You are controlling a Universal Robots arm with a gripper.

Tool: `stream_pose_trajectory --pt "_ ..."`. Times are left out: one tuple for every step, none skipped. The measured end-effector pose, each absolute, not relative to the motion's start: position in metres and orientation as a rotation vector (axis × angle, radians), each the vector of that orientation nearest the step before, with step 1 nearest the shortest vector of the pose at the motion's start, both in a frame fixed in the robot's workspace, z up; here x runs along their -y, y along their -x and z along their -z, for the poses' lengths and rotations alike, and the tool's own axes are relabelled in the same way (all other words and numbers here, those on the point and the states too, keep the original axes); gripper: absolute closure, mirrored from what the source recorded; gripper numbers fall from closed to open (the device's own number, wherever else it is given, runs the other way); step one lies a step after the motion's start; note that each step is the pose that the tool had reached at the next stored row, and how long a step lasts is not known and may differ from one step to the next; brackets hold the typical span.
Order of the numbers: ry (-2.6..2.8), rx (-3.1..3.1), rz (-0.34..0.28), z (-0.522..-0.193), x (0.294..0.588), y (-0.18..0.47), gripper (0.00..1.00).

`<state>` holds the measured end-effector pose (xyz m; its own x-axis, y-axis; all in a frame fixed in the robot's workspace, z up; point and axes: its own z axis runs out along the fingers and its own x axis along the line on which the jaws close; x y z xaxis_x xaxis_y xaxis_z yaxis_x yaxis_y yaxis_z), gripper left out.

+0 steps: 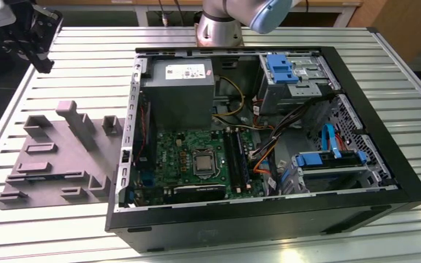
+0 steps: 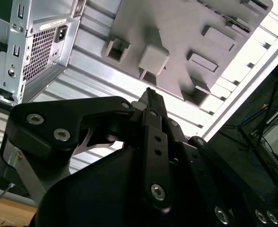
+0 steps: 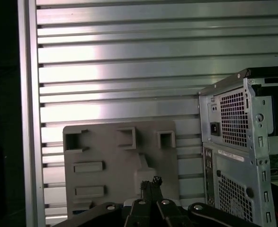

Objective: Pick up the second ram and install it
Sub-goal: 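Reach for the second ram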

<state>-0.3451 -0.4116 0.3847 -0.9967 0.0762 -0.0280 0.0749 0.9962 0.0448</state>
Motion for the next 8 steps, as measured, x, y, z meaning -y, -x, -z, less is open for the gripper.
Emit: stream_pose_trajectory --pt "-0.118 -3.109 -0.068 -0.3846 0.4116 0.3459 0.89" --pt "-0.118 -3.109 -0.068 -0.3846 0.4116 0.3466 0.89" --pt "-0.118 -3.109 -0.068 -0.3844 0.4116 0.3474 0.89" --pt "-0.118 -3.109 -0.068 -0.3844 0.4116 0.3482 0.89" --pt "-0.118 -3.109 -0.068 -0.3843 0.4116 0.349 0.89" --pt "-0.118 -3.109 -0.068 -0.3843 0.4116 0.3497 0.89" --pt "-0.118 -3.109 -0.068 -0.3842 0.4116 0.3505 0.89" --pt "-0.118 -3.109 -0.068 -0.3841 0.4116 0.3512 0.89"
